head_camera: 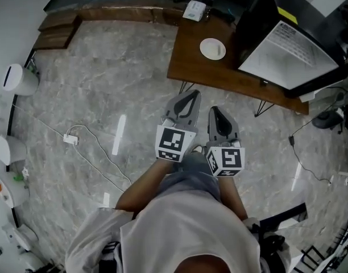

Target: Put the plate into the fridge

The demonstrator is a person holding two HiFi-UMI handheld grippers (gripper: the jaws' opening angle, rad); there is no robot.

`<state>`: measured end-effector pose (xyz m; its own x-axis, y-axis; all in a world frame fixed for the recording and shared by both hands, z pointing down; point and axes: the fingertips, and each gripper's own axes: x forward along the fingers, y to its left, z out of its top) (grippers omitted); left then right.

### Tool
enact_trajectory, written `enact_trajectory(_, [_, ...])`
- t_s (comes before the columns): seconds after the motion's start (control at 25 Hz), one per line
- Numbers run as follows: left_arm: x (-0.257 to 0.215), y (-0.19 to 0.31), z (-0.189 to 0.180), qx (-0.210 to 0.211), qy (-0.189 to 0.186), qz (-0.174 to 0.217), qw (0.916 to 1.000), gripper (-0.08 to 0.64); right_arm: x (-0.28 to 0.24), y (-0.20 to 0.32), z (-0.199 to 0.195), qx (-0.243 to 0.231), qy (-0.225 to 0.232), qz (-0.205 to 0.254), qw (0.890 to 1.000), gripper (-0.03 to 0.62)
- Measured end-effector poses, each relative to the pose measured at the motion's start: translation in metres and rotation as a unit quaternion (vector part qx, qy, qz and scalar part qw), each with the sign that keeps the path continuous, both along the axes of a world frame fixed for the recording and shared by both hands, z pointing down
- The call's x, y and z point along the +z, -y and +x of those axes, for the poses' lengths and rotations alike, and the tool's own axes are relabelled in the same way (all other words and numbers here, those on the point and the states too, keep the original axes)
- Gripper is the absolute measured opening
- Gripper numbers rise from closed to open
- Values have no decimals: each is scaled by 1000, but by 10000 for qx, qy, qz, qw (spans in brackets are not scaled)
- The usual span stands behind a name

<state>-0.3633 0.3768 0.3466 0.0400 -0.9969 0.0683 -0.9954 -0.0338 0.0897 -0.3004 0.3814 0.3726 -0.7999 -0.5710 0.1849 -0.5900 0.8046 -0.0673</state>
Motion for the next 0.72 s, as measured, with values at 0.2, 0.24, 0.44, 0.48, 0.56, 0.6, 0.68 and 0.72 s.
enact_trajectory(0.2, [20,70,-3,188,-9,-55,9998,20,13,71,-4,200,33,31,9998,18])
enact_trajectory(0.24, [27,98,-7,211,2,-74,9998,20,20,99,-8,209,26,14,9998,18])
enact_trajectory(0.44, [44,224,-30,203,98,-241,9995,20,38,224,-30,141,-51,-79,9999,18])
enact_trajectory(0.48, [47,247,-34,196,106,-289,9993,20,41,246,-33,130,-72,-121,9998,18])
enact_trajectory(0.56, [53,287,-41,178,152,-382,9990,20,47,285,-39,100,-114,-220,9996,18])
enact_trajectory(0.6, [56,306,-45,173,200,-428,9987,20,51,302,-43,83,-129,-266,9995,18])
enact_trajectory(0.68, [61,339,-52,183,291,-497,9982,20,57,333,-47,69,-149,-327,9993,18])
enact_trajectory(0.72, [64,354,-56,190,310,-520,9980,20,59,348,-48,75,-161,-350,9992,18])
